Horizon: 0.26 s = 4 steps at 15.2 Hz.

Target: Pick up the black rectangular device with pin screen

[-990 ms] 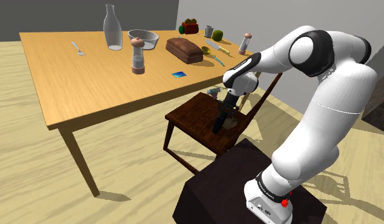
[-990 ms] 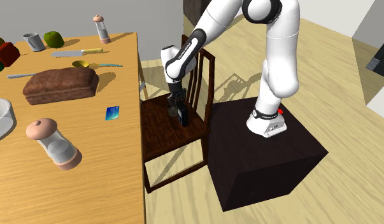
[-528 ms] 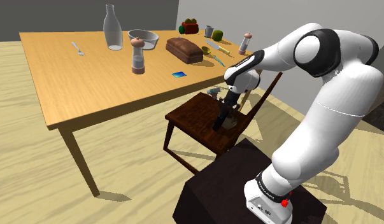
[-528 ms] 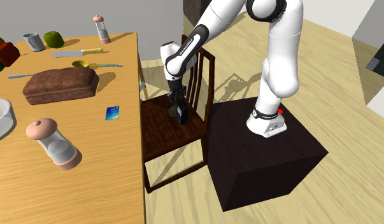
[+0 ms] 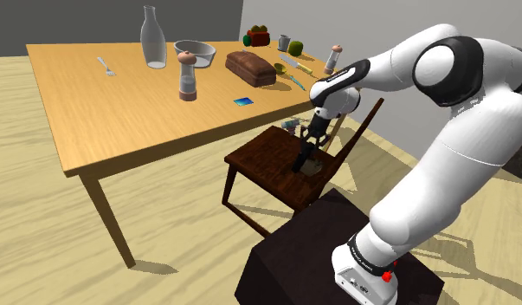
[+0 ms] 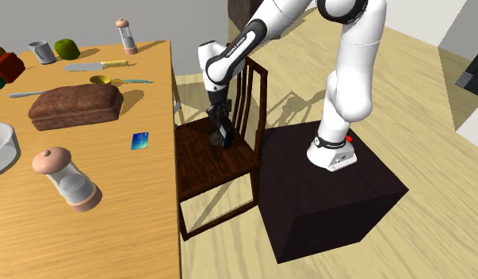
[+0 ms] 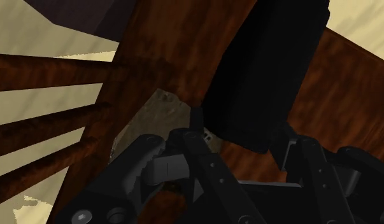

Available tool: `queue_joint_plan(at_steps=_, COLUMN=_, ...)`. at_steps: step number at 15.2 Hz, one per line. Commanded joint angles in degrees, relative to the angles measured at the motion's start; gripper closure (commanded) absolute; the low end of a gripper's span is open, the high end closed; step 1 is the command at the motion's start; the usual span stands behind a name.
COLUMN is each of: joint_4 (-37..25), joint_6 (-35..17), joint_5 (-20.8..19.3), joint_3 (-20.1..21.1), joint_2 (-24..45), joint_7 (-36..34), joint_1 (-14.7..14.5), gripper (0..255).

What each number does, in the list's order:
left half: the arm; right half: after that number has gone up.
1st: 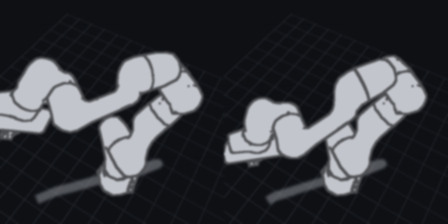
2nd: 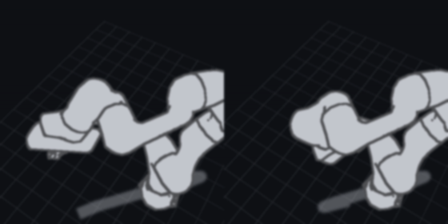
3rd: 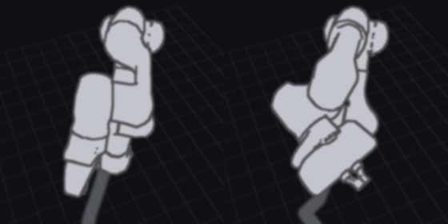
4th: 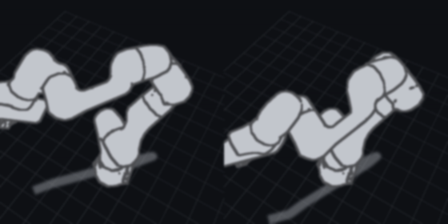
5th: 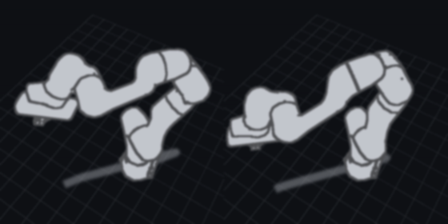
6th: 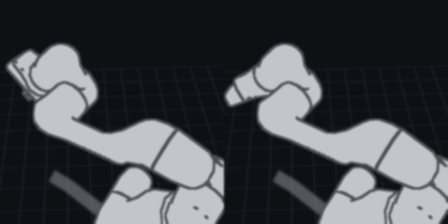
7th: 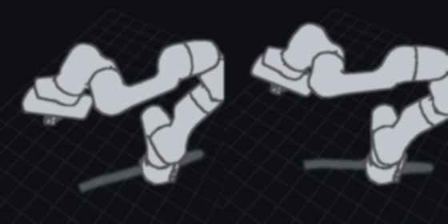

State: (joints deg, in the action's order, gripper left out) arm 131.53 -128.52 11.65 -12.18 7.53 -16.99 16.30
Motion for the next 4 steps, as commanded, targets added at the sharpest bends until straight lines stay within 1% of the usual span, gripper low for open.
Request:
queue_joint_plan(at_steps=1, joint_4=-0.27, joint_6=1.55, joint_5=-0.61, joint_3=-0.10, joint_2=-1.38, joint_7=-0.61, joint_1=-0.08, gripper=255)
queue_joint_plan(at_steps=4, joint_4=-0.49, joint_6=2.37, joint_5=-0.90, joint_3=-0.14, joint_2=-2.03, joint_7=-0.89, joint_1=-0.09, gripper=255)
